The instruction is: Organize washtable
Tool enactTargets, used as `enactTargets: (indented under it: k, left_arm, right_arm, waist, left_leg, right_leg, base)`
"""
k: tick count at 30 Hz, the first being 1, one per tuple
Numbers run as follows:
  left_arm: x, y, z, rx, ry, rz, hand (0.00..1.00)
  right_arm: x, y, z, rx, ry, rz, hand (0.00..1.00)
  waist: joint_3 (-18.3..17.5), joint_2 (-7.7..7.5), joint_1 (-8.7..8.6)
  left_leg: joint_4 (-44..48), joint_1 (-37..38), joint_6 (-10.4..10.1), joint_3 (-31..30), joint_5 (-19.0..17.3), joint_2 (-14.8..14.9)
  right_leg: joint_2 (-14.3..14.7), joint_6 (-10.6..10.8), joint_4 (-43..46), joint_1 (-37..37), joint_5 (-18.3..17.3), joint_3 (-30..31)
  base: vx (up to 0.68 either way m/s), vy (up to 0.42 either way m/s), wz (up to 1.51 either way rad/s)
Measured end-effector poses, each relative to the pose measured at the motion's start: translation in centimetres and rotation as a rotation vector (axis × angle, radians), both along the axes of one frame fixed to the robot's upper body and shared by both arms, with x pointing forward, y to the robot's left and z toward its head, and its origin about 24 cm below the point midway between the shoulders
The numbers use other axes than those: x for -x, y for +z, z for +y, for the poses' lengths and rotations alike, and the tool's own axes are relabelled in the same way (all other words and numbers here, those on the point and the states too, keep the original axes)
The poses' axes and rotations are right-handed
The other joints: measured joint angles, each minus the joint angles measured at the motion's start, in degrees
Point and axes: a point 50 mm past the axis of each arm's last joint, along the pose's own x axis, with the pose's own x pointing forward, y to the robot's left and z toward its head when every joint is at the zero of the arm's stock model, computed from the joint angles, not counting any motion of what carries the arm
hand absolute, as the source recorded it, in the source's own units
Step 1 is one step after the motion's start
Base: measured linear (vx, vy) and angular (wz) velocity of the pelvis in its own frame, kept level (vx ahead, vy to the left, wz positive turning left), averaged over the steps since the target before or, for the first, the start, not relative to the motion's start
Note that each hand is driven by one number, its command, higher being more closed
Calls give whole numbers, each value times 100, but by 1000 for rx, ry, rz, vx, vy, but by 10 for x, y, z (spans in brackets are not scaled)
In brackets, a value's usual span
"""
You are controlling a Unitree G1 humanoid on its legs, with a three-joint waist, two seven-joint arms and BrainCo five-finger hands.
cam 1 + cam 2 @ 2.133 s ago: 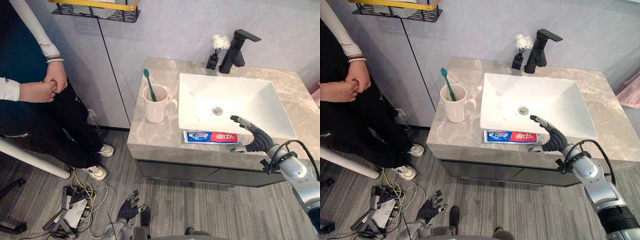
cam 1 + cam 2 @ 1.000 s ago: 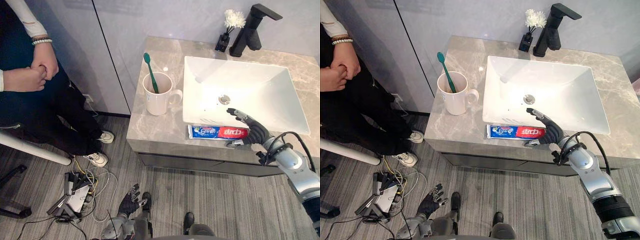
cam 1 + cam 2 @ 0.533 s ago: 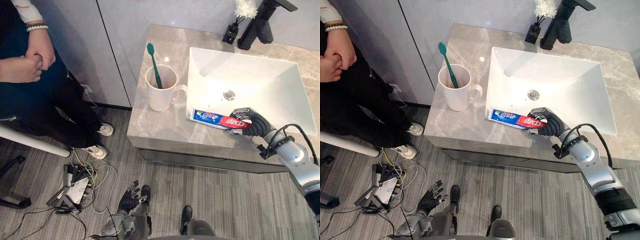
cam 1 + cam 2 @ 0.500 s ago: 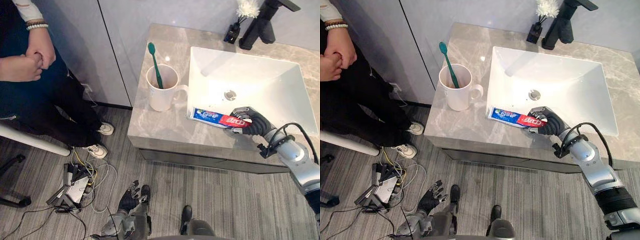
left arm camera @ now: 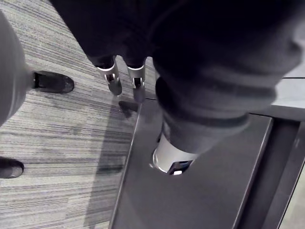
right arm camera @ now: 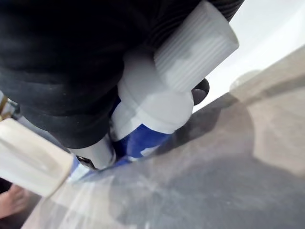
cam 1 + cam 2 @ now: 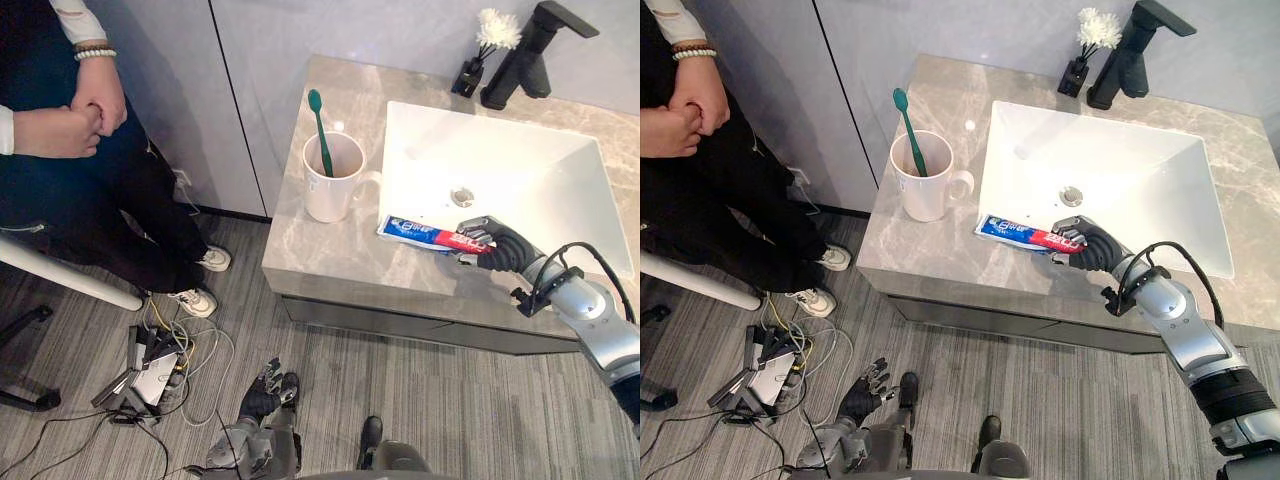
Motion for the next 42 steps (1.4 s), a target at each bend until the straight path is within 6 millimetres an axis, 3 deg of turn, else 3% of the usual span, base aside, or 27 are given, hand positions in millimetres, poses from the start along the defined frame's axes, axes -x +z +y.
enactTargets:
  k: [3,7,10,14,16,21,25,31,34,42]
  left_arm:
    - [3,-1,8,35,84,8,0]
    - [6,4,26,89,276,-18,0]
    - [3,23,39,120,394,-113,0]
    - [-11,62,35,222,410,-294,0]
    - [-19,85,23,324,369,-395,0]
    - [-29,112,0,470,192,-458,0]
    - [-34,139,-12,527,-31,-490,0]
    - [-68,178,-43,585,-300,-600,0]
    - [-76,191,-60,604,-391,-633,0]
    - [-75,194,-81,644,-469,-624,0]
  right_arm:
    - [2,1,-7,-4,-30,-3,100]
    - [4,19,-37,-5,-171,-76,100]
    - [6,39,-57,-81,-284,-179,100]
    - [3,60,-53,-189,-310,-318,100]
    - [3,68,-38,-235,-270,-383,100]
    - [5,70,-13,-309,-197,-431,100]
    - [1,57,13,-374,-123,-392,100]
    - [10,49,76,-473,105,-352,100]
    - [16,43,96,-502,186,-316,100]
    - [42,12,122,-612,258,-183,100]
  waist:
    - [-18,10,-26]
    - [-139,37,-41]
    - [-443,43,-31]
    - [-650,177,-32]
    - [-756,359,-30]
    - [-919,630,-15]
    - [-934,639,-44]
    - [-952,606,1]
    - [-954,603,-4]
    - [-959,601,-17]
  left_leg:
    - [-10,20,-7,36,5,9]
    - [-13,25,28,11,27,-31]
    - [-11,27,70,-68,58,-68]
    - [21,90,93,-156,100,-78]
    - [-11,151,96,-197,113,-83]
    - [-15,171,67,-239,91,-77]
    - [-14,193,63,-239,95,-65]
    - [-9,195,119,-361,206,-91]
    - [-8,227,106,-426,217,-103]
    - [-13,253,67,-448,199,-56]
  right_leg:
    - [4,9,3,-5,6,40]
    - [6,30,-8,29,19,-1]
    - [-11,34,-38,87,23,-80]
    - [-5,33,-36,198,23,-195]
    - [-2,30,-23,277,21,-237]
    - [11,-13,-33,301,-8,-323]
    - [33,-27,-112,384,19,-374]
    - [37,18,-114,504,64,-496]
    - [41,-9,-109,565,44,-527]
    - [75,-72,16,543,-60,-530]
  base:
    - [-85,15,-7]
    - [-24,14,6]
    - [33,10,13]
    - [6,-7,13]
    - [-73,4,9]
    - [-84,14,8]
    - [-25,4,5]
    - [37,-7,10]
    - [16,-16,12]
    - [-36,-17,1]
